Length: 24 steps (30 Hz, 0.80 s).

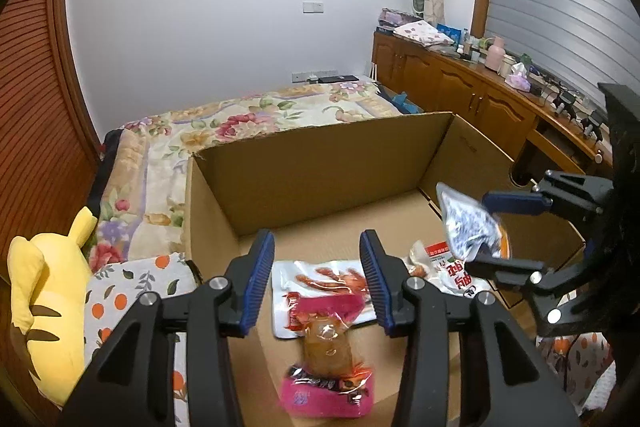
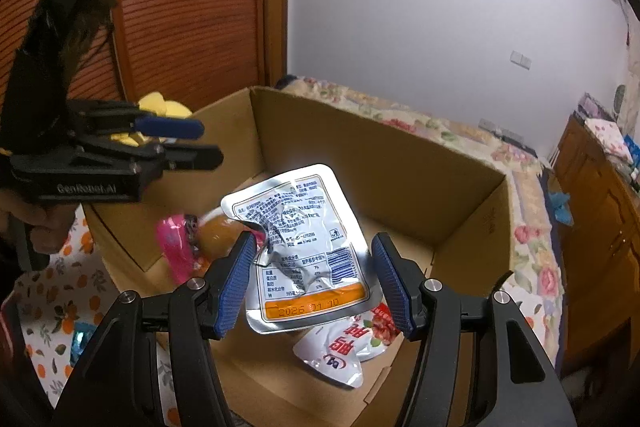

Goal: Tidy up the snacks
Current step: 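Carry both held snacks over the box and open both tools, then move both tools back toward the blue wrapper on the table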

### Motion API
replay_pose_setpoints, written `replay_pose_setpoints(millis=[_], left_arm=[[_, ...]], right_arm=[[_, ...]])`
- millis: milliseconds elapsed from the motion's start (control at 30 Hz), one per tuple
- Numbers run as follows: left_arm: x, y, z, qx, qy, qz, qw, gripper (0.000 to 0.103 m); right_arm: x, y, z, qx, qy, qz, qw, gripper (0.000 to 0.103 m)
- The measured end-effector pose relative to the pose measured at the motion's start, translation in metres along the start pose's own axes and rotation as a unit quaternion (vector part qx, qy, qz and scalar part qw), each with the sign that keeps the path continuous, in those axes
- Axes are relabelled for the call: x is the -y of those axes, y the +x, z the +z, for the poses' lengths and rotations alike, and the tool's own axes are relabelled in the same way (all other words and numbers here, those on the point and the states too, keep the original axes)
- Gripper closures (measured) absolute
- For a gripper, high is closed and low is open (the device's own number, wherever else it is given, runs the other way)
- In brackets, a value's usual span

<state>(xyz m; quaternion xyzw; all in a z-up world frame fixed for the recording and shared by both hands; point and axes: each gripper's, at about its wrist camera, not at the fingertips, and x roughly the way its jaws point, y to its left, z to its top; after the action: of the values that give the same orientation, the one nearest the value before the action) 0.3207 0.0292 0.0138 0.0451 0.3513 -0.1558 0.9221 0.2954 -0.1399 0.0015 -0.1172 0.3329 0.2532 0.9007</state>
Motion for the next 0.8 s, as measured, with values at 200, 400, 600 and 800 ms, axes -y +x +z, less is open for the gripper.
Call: replay_pose_setpoints(millis=[200, 400, 600, 800], left_arm=[[-0.011, -0.007, -0.002, 0.007, -0.01, 0.003, 0.9999, 0.051], [-0.022, -0.016, -0.004, 0.015, -0.015, 0.01, 0.9997, 0.05], [-0.024, -0.027, -0.009, 0.022, -0.016, 0.011, 0.9996, 0.049], [-0.017, -0.047, -0.018, 0.031, -0.009, 0.007, 0.9995, 0.046]], right_arm=[[-0.009, 0.012, 0.003, -0.033, -0.013, 0.001, 0.999, 0.041], [-0.019, 0.02, 0.007, -0.048, -0.019, 0.004, 0.999, 0.043], [-0.02, 0.021, 0.008, -0.045, -0.009, 0.004, 0.999, 0.041], [-0.022, -0.004, 0.003, -0.025, 0.004, 0.003, 1.0, 0.041]])
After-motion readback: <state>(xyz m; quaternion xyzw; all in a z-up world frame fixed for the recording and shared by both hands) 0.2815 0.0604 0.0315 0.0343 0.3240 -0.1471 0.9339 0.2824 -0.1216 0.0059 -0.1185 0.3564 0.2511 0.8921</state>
